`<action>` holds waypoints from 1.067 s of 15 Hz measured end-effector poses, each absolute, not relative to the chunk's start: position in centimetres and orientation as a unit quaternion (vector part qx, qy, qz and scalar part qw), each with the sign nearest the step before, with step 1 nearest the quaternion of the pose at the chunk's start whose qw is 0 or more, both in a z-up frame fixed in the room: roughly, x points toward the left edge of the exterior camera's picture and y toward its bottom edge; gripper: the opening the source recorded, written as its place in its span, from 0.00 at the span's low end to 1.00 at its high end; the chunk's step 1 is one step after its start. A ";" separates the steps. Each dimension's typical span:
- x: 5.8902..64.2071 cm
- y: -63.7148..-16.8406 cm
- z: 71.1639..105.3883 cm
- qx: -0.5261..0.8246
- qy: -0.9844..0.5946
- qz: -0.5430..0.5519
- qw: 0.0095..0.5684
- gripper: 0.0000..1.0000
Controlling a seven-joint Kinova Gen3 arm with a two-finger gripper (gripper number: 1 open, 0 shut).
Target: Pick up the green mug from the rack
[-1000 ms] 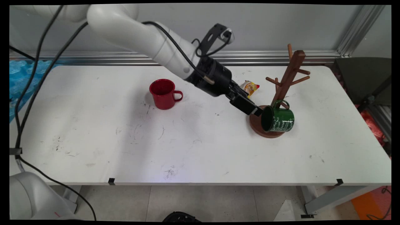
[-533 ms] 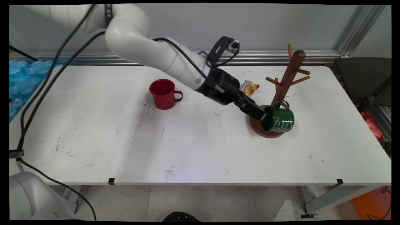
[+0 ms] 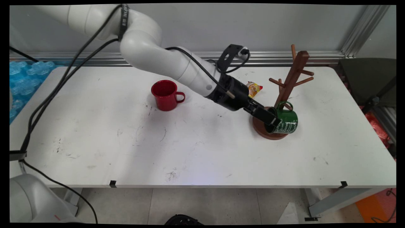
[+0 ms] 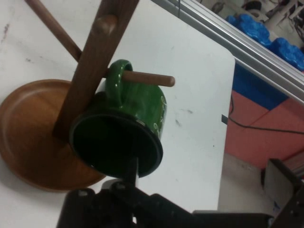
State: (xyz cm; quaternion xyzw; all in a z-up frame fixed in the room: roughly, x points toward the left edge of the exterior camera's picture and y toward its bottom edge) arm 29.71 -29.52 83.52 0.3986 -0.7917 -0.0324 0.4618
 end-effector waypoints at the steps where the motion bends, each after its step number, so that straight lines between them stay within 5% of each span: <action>1: 29.5 -29.7 83.3 0.401 -0.790 -0.034 0.462 1.00; 16: 26.4 -32.0 80.1 0.441 -0.770 -0.059 0.457 1.00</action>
